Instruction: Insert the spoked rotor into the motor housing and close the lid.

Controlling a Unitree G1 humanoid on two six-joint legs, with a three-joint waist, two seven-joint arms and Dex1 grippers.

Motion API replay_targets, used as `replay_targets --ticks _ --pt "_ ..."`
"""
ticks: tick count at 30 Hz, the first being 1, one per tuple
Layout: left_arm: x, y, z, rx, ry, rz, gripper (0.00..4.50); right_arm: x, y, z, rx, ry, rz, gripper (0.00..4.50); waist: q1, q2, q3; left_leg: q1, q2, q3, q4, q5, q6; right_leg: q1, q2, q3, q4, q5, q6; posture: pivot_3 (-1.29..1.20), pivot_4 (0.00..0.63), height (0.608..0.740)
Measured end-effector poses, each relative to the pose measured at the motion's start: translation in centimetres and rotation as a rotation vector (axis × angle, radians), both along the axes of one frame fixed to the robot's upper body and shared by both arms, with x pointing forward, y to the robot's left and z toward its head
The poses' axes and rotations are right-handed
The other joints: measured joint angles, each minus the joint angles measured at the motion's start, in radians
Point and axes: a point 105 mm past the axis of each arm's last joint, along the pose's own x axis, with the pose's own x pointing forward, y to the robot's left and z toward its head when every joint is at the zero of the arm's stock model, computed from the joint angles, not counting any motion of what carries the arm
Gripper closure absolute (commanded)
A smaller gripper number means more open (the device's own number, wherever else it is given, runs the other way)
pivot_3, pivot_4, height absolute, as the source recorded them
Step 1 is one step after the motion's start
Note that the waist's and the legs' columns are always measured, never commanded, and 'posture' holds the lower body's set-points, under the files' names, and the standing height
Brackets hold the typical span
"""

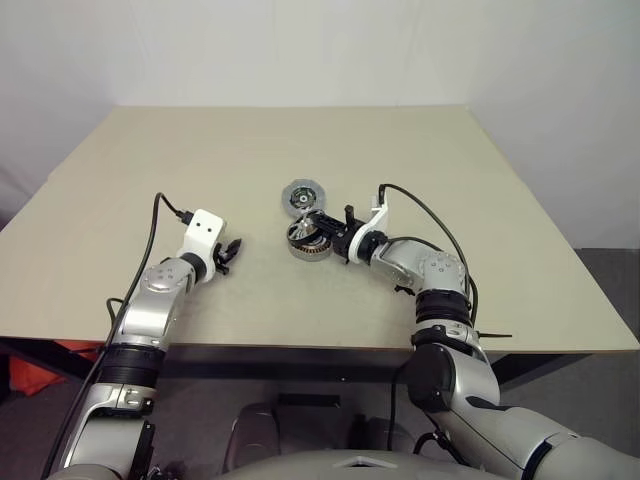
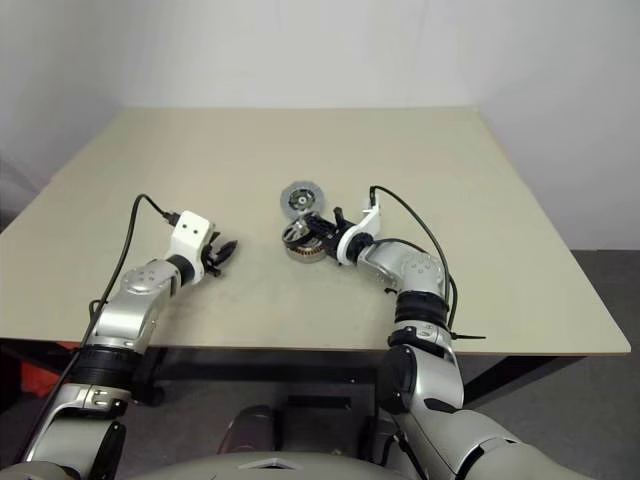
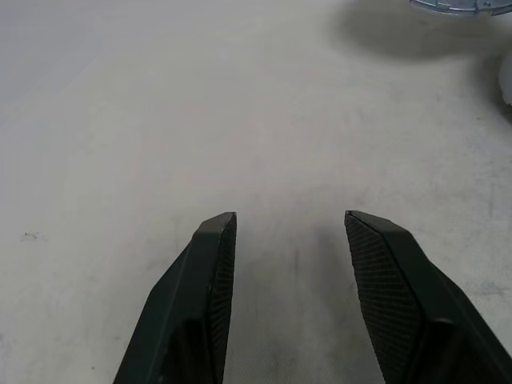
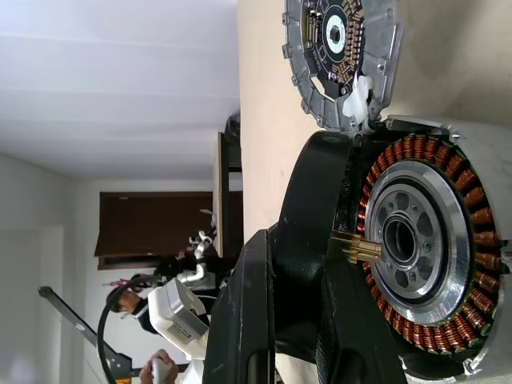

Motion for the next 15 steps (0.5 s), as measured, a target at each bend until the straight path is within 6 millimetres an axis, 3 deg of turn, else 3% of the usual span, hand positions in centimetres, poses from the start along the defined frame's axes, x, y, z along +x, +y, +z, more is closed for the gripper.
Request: replay_targets --ticks 12,15 --pt "-0.1 0.17 -0.12 0.007 0.005 0.002 2.23 0.33 0.09 -0.53 0.011 0.003 -0.023 4.23 0.0 0.0 0.0 0.001 0.0 0.0 0.0 0.0 0.0 0.001 0.0 0.0 0.0 0.0 0.0 0.0 0.0 0.74" --pt "-0.1 0.17 -0.12 0.008 0.005 0.002 2.23 0.36 0.14 -0.92 -0.017 0.01 -0.021 3.17 0.0 0.0 0.0 0.001 0.0 0.0 0.0 0.0 0.0 0.001 0.0 0.0 0.0 0.0 0.0 0.0 0.0 0.74"
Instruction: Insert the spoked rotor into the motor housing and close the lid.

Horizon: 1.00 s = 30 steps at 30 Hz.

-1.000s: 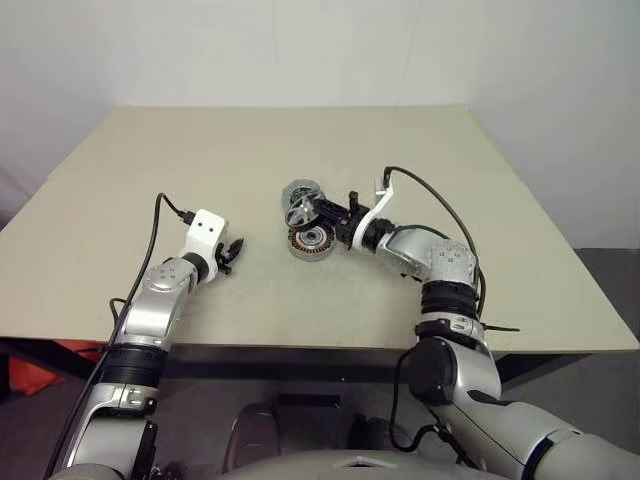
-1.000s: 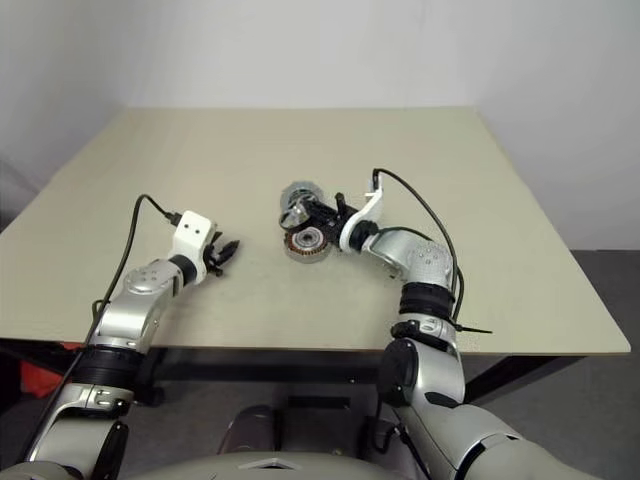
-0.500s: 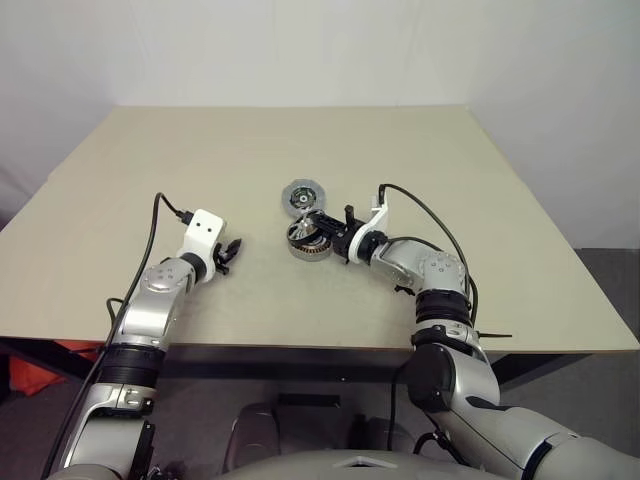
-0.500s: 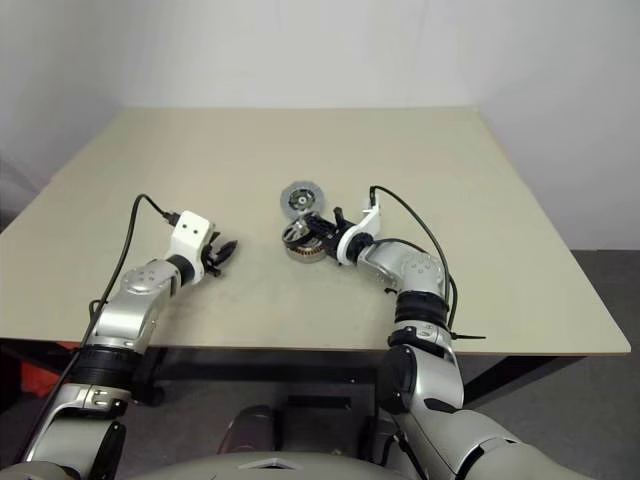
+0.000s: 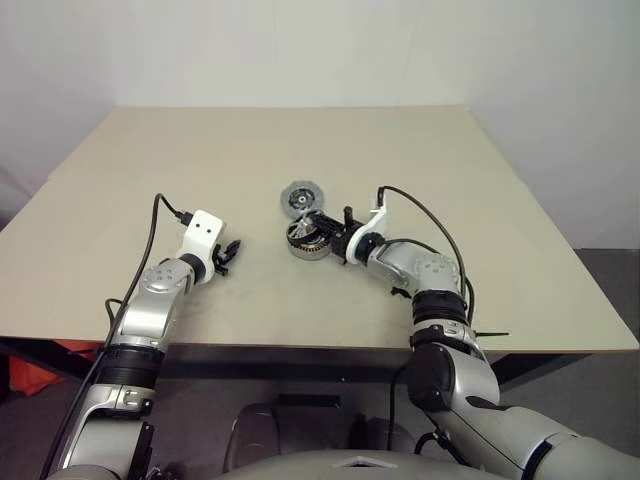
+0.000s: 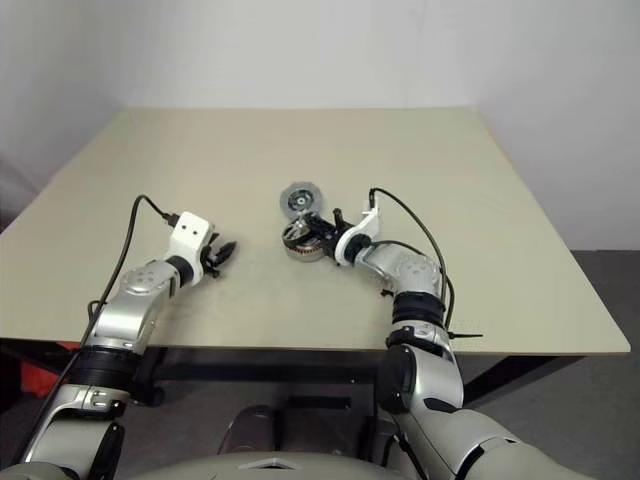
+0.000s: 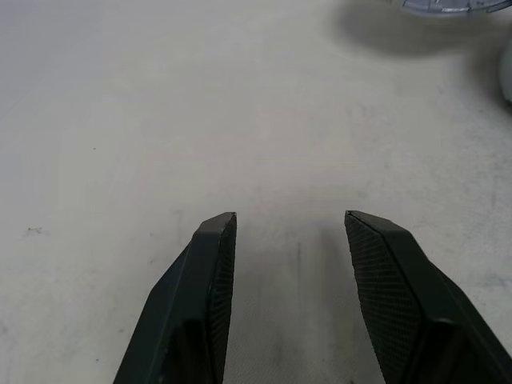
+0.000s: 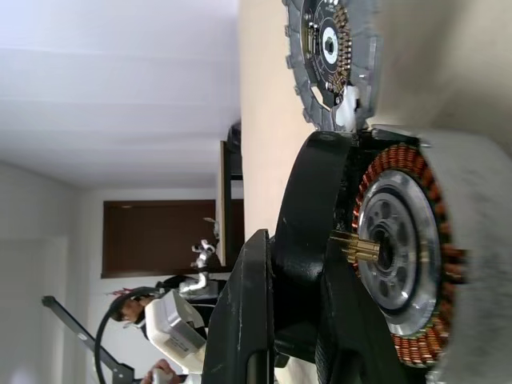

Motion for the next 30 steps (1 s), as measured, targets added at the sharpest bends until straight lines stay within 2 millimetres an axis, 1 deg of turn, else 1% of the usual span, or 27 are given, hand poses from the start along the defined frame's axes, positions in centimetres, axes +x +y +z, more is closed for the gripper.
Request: replay_targets --ticks 3,9,12,15,18,21,30 --pt "0.0 0.0 0.0 0.001 0.0 0.0 2.23 0.0 -0.2 -0.2 -0.015 0.006 -0.002 2.2 0.0 0.0 0.0 0.0 0.0 0.0 0.0 0.0 0.0 -0.001 0.0 0.0 0.0 0.0 0.0 0.0 0.0 0.74" --pt "0.0 0.0 0.0 0.002 0.001 0.0 2.23 0.0 -0.1 0.0 -0.033 -0.013 0.017 2.2 -0.001 0.0 0.0 0.0 0.0 0.0 0.0 0.0 0.0 0.0 0.0 0.0 0.0 0.0 0.0 0.0 0.0 0.74" --pt "0.0 0.0 0.0 0.003 0.001 -0.001 2.23 -0.3 0.1 0.4 -0.04 -0.045 0.046 2.2 0.0 0.0 0.0 -0.001 0.0 0.0 0.0 0.0 0.0 -0.001 0.0 0.0 0.0 0.0 0.0 0.0 0.0 0.74" --pt "0.0 0.0 0.0 0.004 0.001 -0.002 2.23 -0.5 0.3 1.1 -0.055 -0.098 0.077 2.2 0.0 0.0 0.0 -0.002 0.0 0.0 0.0 0.0 0.0 -0.001 0.0 0.0 0.0 0.0 0.0 0.0 0.0 0.74" --pt "0.0 -0.1 0.0 0.005 0.001 -0.005 2.23 -0.5 0.2 2.4 -0.062 -0.169 0.088 2.2 0.0 0.0 0.0 -0.002 0.0 0.0 0.0 0.0 0.0 -0.001 0.0 0.0 0.0 0.0 0.0 0.0 0.0 0.74" --pt "0.0 -0.1 0.0 0.005 0.001 -0.007 2.23 -0.5 0.1 3.0 -0.067 -0.202 0.095 2.2 0.0 0.0 0.0 -0.001 0.0 0.0 0.0 0.0 0.0 -0.001 0.0 0.0 0.0 0.0 0.0 0.0 0.0 0.74" --pt "0.0 -0.2 -0.1 0.009 0.002 -0.011 2.23 -0.6 -0.2 2.6 -0.083 -0.203 0.087 2.2 0.0 0.0 0.0 -0.001 0.0 0.0 0.0 0.0 0.0 -0.001 0.0 0.0 0.0 0.0 0.0 0.0 0.0 0.74"
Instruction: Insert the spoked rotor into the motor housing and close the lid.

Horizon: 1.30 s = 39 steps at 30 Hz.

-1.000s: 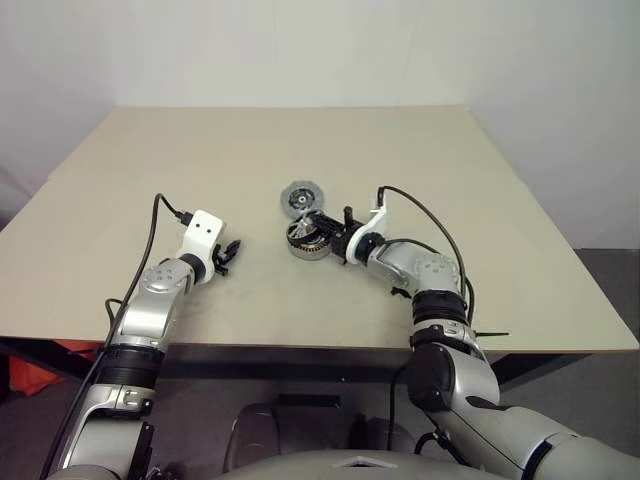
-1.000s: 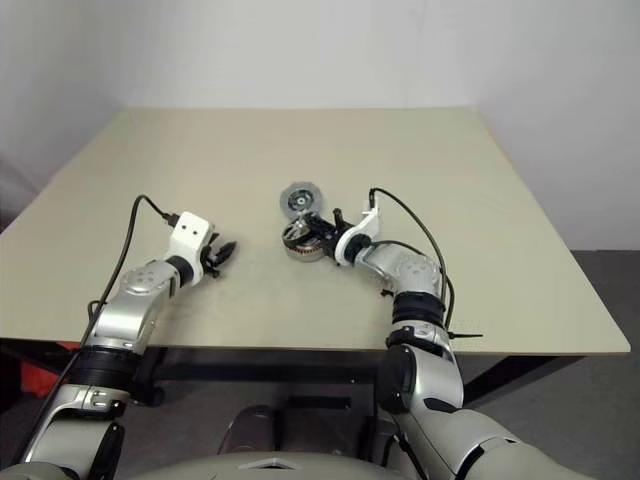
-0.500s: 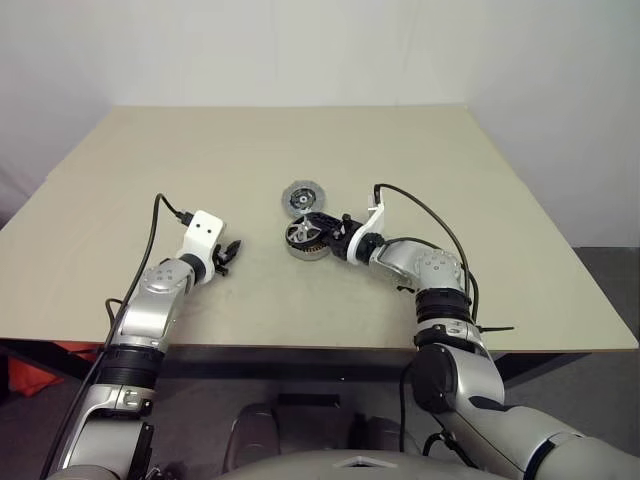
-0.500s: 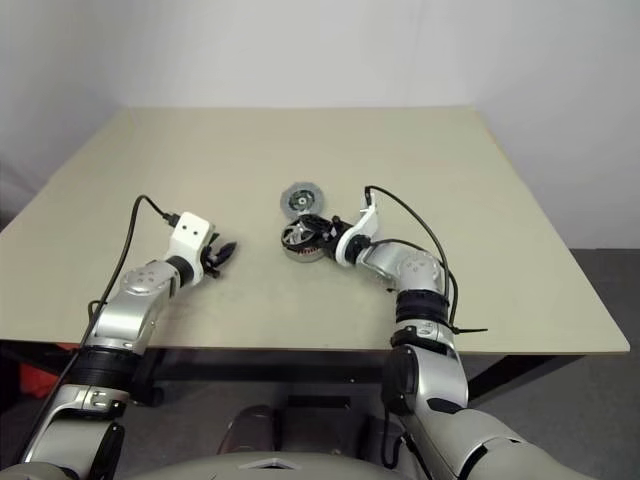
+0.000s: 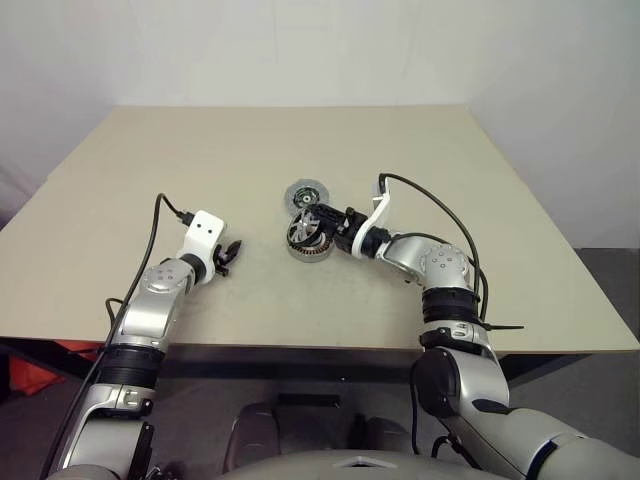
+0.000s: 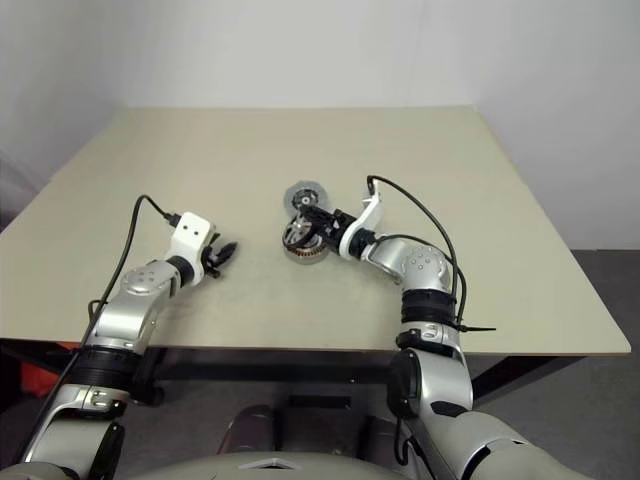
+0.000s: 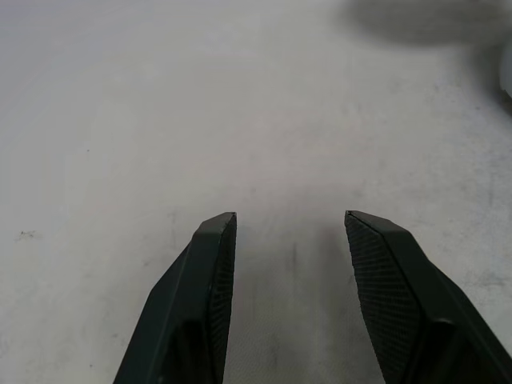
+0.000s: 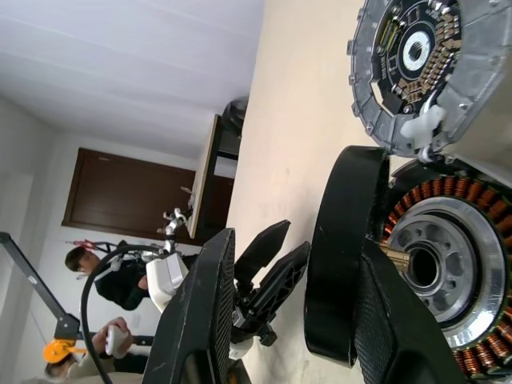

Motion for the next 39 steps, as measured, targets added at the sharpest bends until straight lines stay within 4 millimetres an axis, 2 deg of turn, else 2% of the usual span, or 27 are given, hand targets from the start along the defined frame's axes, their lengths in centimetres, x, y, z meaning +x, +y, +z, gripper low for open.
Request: replay_targets --ticks 8,15,31,35,39 --pt "0.0 -0.1 -0.1 0.002 0.002 -0.004 2.23 0.1 -0.2 0.0 -0.008 -0.007 -0.011 2.2 0.0 0.0 0.0 0.0 0.0 0.0 0.0 0.0 0.0 0.0 0.0 0.0 0.0 0.0 0.0 0.0 0.0 0.74" --pt "0.0 -0.1 -0.1 0.002 0.002 -0.004 2.23 0.1 -0.6 -0.2 -0.169 -0.133 -0.005 2.2 0.001 0.0 0.0 0.0 0.0 0.0 0.0 0.0 0.0 0.0 0.0 0.0 0.0 0.0 0.0 0.0 0.0 0.74" --pt "0.0 -0.1 -0.1 0.002 0.002 -0.005 2.23 0.1 -0.4 -1.1 -0.353 -0.276 0.016 2.2 0.0 0.0 0.0 0.0 0.0 0.0 0.0 0.0 0.0 0.0 0.0 0.0 0.0 0.0 0.0 0.0 0.0 0.74" --pt "0.0 -0.1 -0.1 0.003 0.002 -0.005 2.23 -0.1 -0.5 -1.7 -0.485 -0.385 0.03 2.2 0.0 0.0 0.0 0.0 0.0 0.0 0.0 0.0 0.0 0.0 0.0 0.0 0.0 0.0 0.0 0.0 0.0 0.74" --pt "0.0 -0.2 -0.1 0.003 0.002 -0.005 2.23 -0.2 -0.3 -2.0 -0.541 -0.446 0.044 2.2 0.0 0.0 0.0 0.0 0.0 0.0 0.0 0.0 0.0 0.0 0.0 0.0 0.0 0.0 0.0 0.0 0.0 0.74"
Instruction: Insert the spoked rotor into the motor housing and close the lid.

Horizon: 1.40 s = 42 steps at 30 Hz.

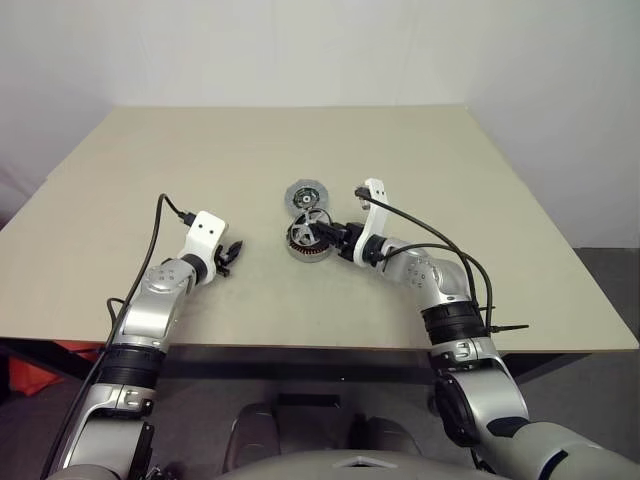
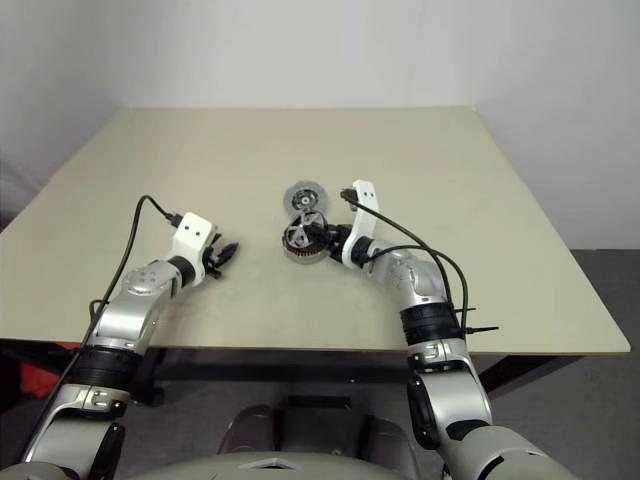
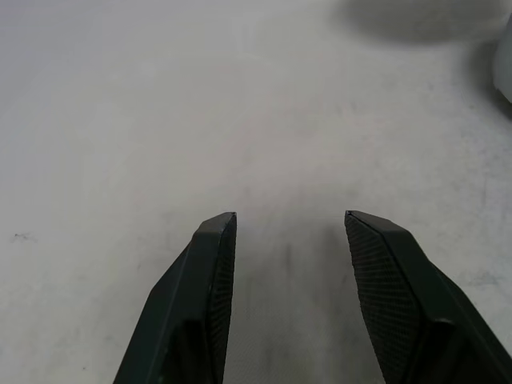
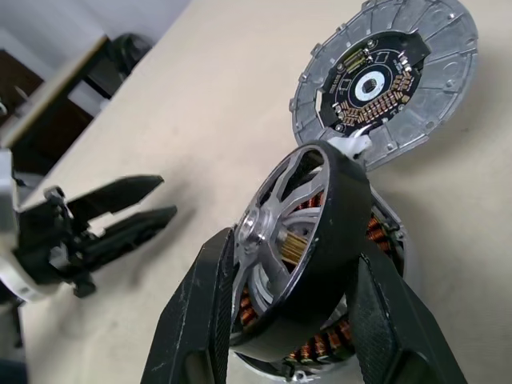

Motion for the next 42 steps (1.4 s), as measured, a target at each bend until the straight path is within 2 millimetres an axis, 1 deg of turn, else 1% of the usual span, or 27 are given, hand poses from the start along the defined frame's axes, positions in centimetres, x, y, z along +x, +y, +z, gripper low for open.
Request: replay_targets --ticks 9,15,29,33,36,39,42 --pt "0.0 0.0 0.0 0.0 0.001 0.0 2.23 0.0 0.3 0.0 -0.143 -0.168 0.034 2.2 0.0 0.0 0.0 0.0 0.0 0.0 0.0 0.0 0.0 0.0 0.0 0.0 0.0 0.0 0.0 0.0 0.0 0.74" --pt "0.0 0.0 -0.1 0.003 0.003 0.001 2.23 0.0 0.5 0.2 -0.21 -0.247 0.054 2.2 -0.001 0.0 0.0 0.003 0.0 0.0 0.002 0.0 0.001 0.003 0.0 0.0 0.0 0.0 0.0 0.0 0.0 0.74" --pt "0.2 -0.1 0.1 0.01 -0.008 -0.006 2.23 0.1 0.6 0.1 -0.257 -0.307 0.056 2.2 -0.001 0.0 0.0 0.004 0.0 -0.001 0.002 0.0 0.001 0.005 0.0 0.0 0.001 0.0 0.0 0.0 0.0 0.74" --pt "0.2 -0.1 0.1 0.011 -0.008 -0.007 2.23 0.6 0.5 -0.1 -0.22 -0.246 0.027 2.2 -0.001 0.0 0.0 0.008 0.0 -0.001 0.002 -0.002 0.004 0.008 0.0 0.0 0.001 0.0 0.001 0.0 0.0 0.74" --pt "0.2 -0.1 0.1 0.012 -0.008 -0.007 2.23 0.8 -0.1 -0.5 -0.197 -0.176 0.001 1.58 0.0 0.0 0.0 0.009 0.0 -0.001 0.002 -0.002 0.004 0.009 0.0 0.0 0.0 0.0 0.001 0.0 0.0 0.74" --pt "0.2 -0.1 0.1 0.012 -0.008 -0.007 2.23 1.0 -0.8 -0.9 -0.166 -0.11 -0.033 0.62 -0.001 0.0 0.0 0.009 0.0 -0.001 0.002 -0.002 0.004 0.009 0.0 0.0 0.0 0.0 0.0 0.0 0.0 0.74" --pt "0.2 -0.1 0.1 0.012 -0.008 -0.007 2.23 1.0 -0.9 -1.0 -0.157 -0.094 -0.042 0.62 -0.003 0.0 0.0 0.008 0.0 -0.001 0.002 -0.002 0.003 0.008 0.0 0.0 0.0 0.0 0.0 0.0 0.0 0.74"
